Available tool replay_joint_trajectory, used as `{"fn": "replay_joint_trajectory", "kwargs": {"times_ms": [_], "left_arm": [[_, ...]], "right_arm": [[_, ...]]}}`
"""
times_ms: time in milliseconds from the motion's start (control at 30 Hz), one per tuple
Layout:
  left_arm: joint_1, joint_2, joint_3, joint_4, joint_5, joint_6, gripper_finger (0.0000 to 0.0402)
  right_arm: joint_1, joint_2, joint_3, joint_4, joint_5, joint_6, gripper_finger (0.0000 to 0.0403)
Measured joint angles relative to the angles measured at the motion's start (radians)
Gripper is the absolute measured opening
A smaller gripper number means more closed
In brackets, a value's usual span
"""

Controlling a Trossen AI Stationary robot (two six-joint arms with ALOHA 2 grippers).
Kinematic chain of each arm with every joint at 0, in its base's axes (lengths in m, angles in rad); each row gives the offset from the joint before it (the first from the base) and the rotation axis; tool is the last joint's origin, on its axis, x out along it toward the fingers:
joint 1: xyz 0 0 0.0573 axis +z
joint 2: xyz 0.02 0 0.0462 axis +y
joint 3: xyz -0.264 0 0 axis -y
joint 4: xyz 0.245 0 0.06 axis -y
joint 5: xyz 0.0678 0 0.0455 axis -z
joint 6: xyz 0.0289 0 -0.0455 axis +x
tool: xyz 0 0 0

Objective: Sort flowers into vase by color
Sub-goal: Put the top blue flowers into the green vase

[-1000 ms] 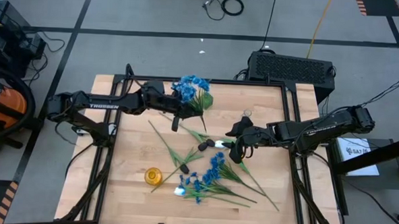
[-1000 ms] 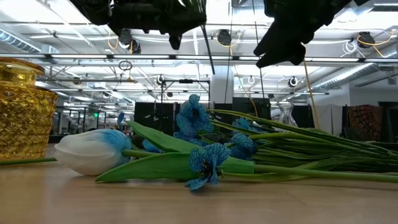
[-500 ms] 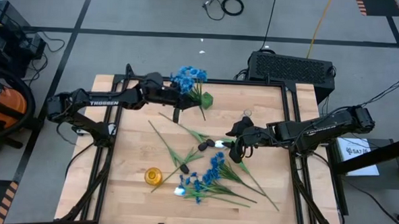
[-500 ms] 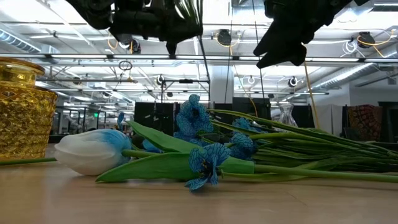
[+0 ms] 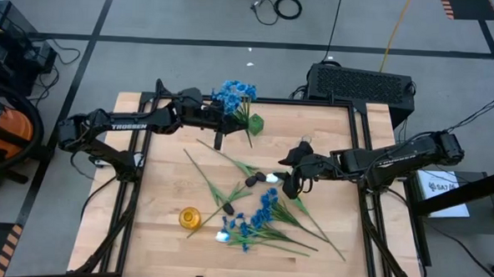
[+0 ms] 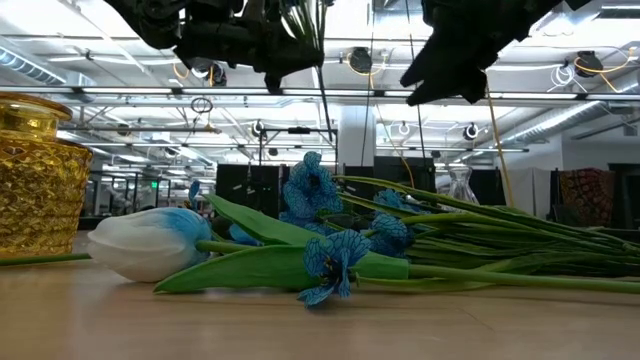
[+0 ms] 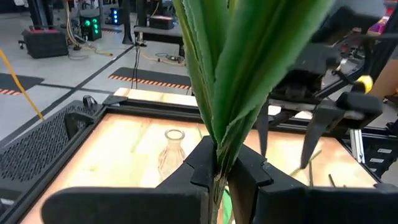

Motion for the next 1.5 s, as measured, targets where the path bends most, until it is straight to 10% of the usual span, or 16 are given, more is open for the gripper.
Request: {"fn": "replay_joint_trajectory", "kwargs": {"times_ms": [1500], "left_arm": [[0.020,0.000,0.000,0.152,-0.291,0.115,0.0029]], "right_arm": [[-0.380,0.000,0.005,0.292,-0.033,-0.489,0.0212]]}}
